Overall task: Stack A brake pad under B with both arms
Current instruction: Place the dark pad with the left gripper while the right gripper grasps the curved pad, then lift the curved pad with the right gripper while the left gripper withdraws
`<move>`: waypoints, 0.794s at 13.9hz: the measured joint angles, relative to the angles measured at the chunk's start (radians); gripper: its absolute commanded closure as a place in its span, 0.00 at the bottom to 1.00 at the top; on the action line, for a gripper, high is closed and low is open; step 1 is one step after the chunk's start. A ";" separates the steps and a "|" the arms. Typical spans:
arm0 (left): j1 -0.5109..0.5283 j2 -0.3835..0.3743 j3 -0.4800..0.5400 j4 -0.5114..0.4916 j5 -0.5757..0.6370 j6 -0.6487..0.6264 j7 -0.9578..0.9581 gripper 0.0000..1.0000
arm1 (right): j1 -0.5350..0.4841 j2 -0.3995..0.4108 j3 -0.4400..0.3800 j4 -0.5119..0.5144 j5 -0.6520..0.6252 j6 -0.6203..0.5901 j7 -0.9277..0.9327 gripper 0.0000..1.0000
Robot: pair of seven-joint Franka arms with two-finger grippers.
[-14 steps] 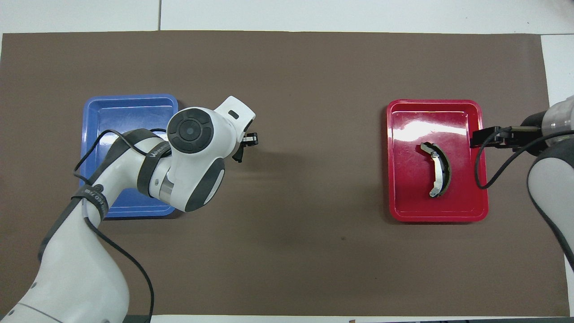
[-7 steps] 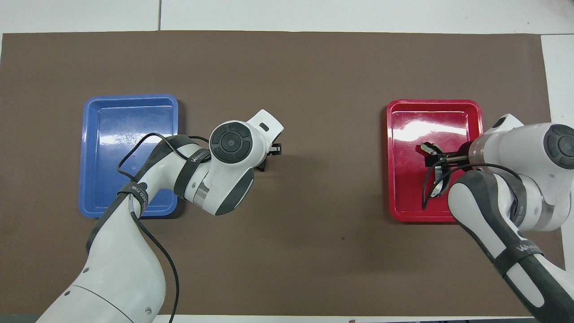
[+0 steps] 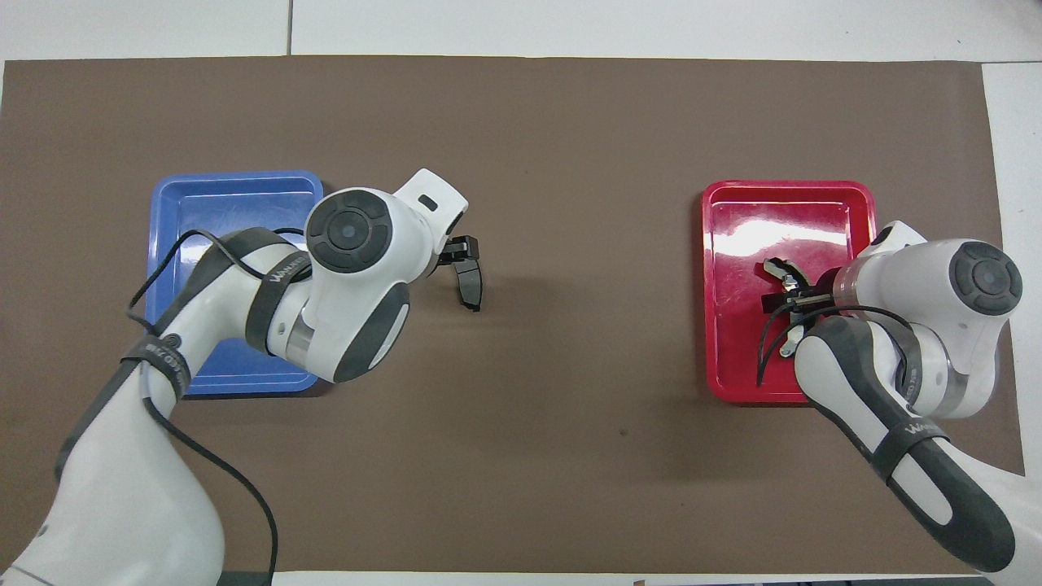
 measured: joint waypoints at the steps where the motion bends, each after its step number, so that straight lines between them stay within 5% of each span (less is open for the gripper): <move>1: 0.035 -0.038 0.002 -0.016 0.000 -0.049 0.018 0.02 | 0.000 0.005 0.000 0.000 0.000 0.001 0.000 0.07; 4: 0.147 -0.126 0.005 -0.059 0.001 -0.163 0.170 0.02 | 0.000 0.006 0.000 0.000 0.000 -0.003 -0.002 0.40; 6: 0.228 -0.178 0.007 -0.097 0.001 -0.187 0.288 0.02 | 0.000 0.006 0.000 0.001 0.000 -0.020 -0.002 0.48; 10: 0.378 -0.293 0.009 -0.143 0.001 -0.250 0.359 0.02 | 0.001 0.002 0.000 0.011 0.000 -0.071 -0.003 0.95; 11: 0.427 -0.324 0.010 -0.141 0.001 -0.273 0.384 0.02 | 0.002 0.002 0.001 0.016 0.000 -0.089 -0.003 1.00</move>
